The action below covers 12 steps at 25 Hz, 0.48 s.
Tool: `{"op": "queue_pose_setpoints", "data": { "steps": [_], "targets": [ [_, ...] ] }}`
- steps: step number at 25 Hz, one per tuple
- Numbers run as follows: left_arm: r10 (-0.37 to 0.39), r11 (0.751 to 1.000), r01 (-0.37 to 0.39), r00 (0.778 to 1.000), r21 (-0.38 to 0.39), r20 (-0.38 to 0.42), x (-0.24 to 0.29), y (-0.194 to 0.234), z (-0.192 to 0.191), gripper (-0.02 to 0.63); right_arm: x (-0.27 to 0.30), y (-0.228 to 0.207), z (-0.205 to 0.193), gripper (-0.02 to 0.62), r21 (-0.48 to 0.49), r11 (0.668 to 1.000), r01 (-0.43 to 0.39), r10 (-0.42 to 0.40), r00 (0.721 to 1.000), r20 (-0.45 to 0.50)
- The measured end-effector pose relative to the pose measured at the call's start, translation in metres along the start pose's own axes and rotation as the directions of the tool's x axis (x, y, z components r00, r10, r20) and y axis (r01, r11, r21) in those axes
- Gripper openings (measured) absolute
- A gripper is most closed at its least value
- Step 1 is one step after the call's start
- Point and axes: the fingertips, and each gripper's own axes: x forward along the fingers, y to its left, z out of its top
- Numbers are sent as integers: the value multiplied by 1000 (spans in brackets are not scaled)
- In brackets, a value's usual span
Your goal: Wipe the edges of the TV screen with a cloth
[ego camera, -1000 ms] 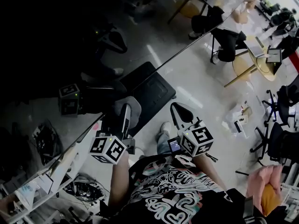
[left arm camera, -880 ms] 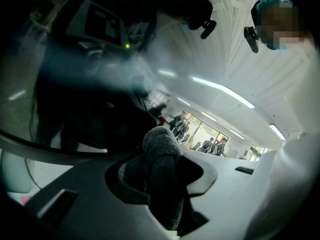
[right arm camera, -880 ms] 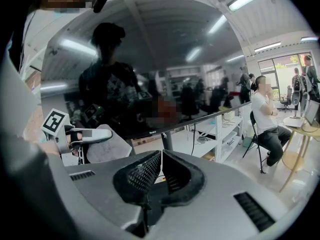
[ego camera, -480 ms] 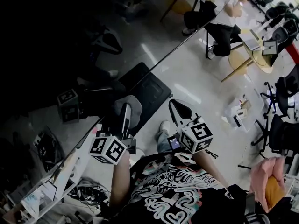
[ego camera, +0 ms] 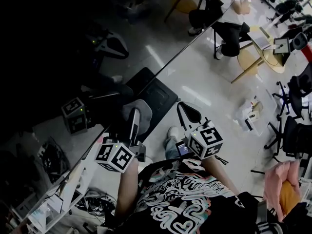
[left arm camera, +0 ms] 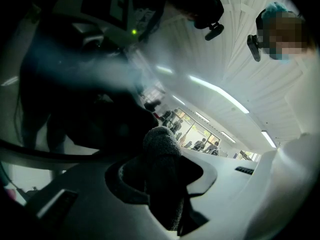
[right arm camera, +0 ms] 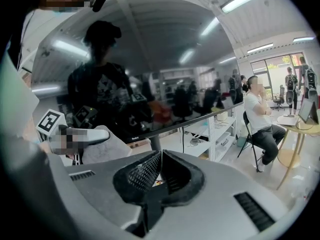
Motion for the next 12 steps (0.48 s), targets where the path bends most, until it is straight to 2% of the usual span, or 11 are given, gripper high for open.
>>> {"op": "queue_pose_setpoints", "data": {
  "steps": [12],
  "targets": [
    [-57,984,60,998,-168,22,30,-15,2,145,15,-23,15,32,13,1000,-8,8,1000,6]
  ]
}}
